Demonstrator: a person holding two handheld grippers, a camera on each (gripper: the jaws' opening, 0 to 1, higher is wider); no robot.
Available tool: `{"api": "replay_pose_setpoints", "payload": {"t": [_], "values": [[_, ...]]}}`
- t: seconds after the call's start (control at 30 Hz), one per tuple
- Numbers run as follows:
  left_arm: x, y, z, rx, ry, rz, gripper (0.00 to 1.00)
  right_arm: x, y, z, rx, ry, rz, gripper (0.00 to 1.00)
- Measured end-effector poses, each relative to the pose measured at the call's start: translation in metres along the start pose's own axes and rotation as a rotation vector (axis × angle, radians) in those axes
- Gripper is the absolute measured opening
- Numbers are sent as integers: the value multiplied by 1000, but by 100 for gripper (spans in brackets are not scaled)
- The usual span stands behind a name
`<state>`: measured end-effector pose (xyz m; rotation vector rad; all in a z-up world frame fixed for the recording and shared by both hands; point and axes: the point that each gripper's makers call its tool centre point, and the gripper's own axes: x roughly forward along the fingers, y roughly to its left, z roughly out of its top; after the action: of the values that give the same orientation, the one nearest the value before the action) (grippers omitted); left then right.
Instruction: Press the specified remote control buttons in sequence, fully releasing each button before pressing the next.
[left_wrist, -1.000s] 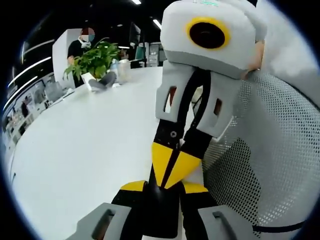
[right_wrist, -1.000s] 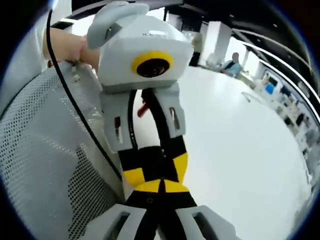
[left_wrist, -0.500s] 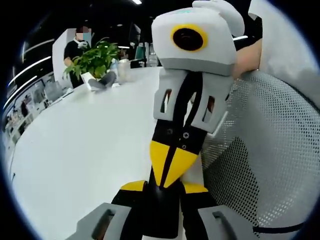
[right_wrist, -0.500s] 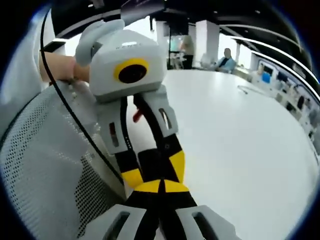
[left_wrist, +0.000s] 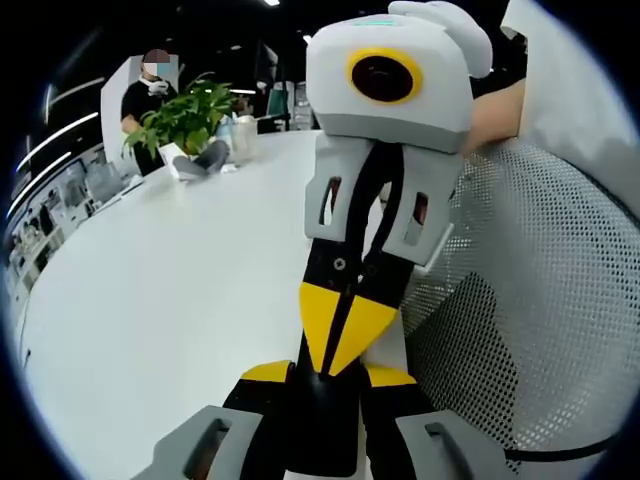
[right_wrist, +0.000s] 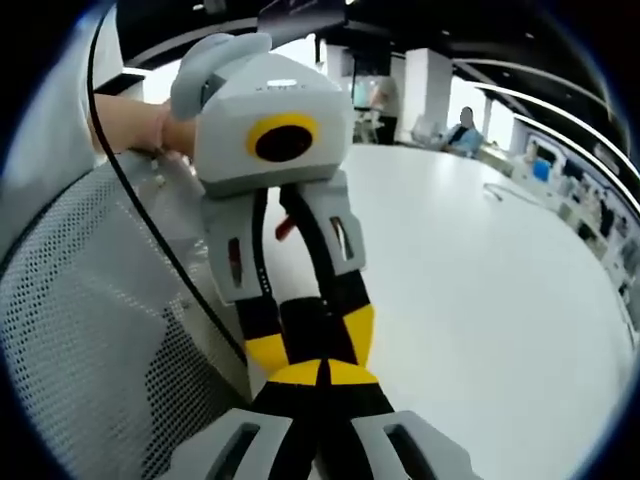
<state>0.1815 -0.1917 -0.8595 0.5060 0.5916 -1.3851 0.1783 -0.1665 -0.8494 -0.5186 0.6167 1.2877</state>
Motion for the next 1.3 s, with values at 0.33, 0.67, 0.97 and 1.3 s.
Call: {"api": "replay_pose_setpoints", "payload": {"t": [0.33, 0.67, 0.97, 1.3], "values": [[1, 0, 1, 3, 39, 1, 26, -1, 1, 0, -47, 14, -5, 0], [0, 0, 0, 4, 35, -10, 25, -17, -7, -6, -1, 46, -21, 5], [0, 0, 0, 12, 28, -17, 25, -26, -15, -14, 33, 43, -45, 20], [0, 0, 0, 16, 23, -17, 25, -21, -13, -21, 31, 73, -34, 27]]}}
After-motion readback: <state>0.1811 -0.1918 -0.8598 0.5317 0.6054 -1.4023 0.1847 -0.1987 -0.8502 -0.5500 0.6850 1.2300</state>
